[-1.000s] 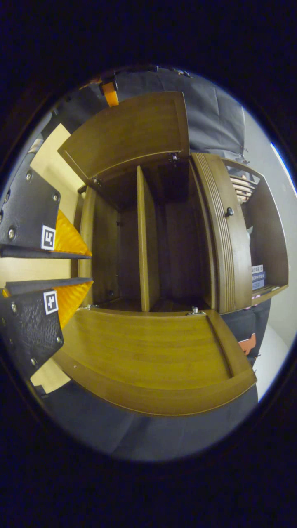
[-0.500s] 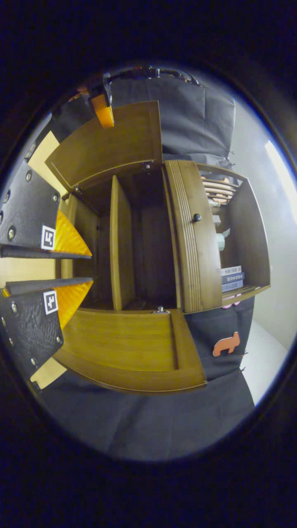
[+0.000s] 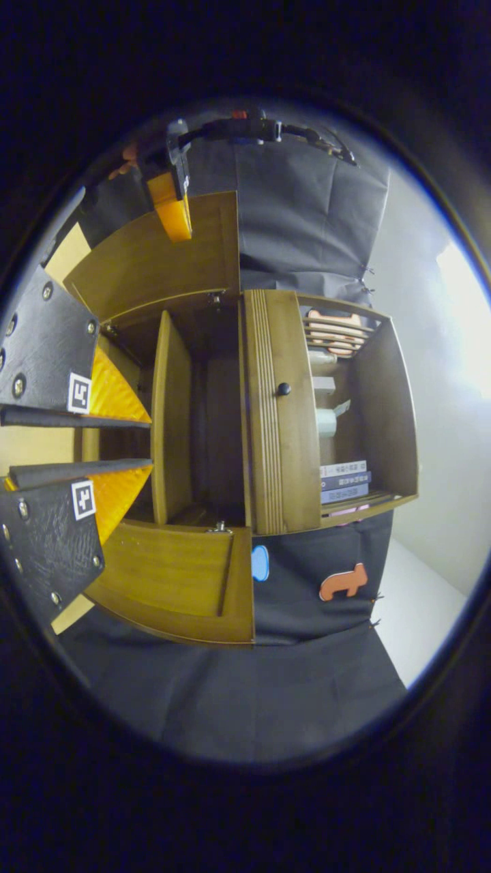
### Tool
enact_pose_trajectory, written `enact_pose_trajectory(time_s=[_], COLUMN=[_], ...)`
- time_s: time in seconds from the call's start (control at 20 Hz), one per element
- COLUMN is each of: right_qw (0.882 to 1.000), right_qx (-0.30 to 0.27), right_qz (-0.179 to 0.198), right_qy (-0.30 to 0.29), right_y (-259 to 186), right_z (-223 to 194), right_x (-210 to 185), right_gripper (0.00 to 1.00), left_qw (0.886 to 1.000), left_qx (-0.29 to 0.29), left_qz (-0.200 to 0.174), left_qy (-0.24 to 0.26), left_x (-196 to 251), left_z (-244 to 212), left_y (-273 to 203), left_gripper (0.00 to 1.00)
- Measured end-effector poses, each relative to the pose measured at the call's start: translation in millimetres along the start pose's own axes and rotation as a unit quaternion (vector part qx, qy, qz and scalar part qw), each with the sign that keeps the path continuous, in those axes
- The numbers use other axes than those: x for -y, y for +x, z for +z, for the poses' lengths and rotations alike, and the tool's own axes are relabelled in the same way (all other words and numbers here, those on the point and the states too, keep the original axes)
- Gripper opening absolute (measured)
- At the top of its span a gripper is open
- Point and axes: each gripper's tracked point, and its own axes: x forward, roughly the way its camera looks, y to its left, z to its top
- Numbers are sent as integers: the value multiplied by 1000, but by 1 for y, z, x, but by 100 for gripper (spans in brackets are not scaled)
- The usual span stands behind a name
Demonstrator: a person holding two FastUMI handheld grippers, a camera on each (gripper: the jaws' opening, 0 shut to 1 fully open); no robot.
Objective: Open the right door of the double-door shoe cabinet with the right hand, and open the left door with the left hand.
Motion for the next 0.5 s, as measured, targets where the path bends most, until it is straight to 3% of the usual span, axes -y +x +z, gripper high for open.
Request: enact_pose_trajectory(time_s=[0.35, 0.4, 0.45, 0.5], right_qw=[999, 999, 999, 999], right_qx=[34, 39, 43, 45], right_qz=[2, 0, 4, 3], right_qy=[-15, -17, -16, -14], right_y=[-7, -8, -8, -7], right_z=[18, 21, 22, 23], right_x=[-13, -14, -18, -18], right_gripper=[22, 11, 32, 29], left_qw=[999, 999, 999, 999], left_qx=[24, 23, 21, 21], left_qz=[-35, -37, -37, -38], left_qy=[13, 14, 14, 14], left_x=[19, 20, 19, 19], left_z=[12, 11, 11, 11], left_y=[-5, -6, -6, -7], left_gripper=[5, 8, 13, 16])
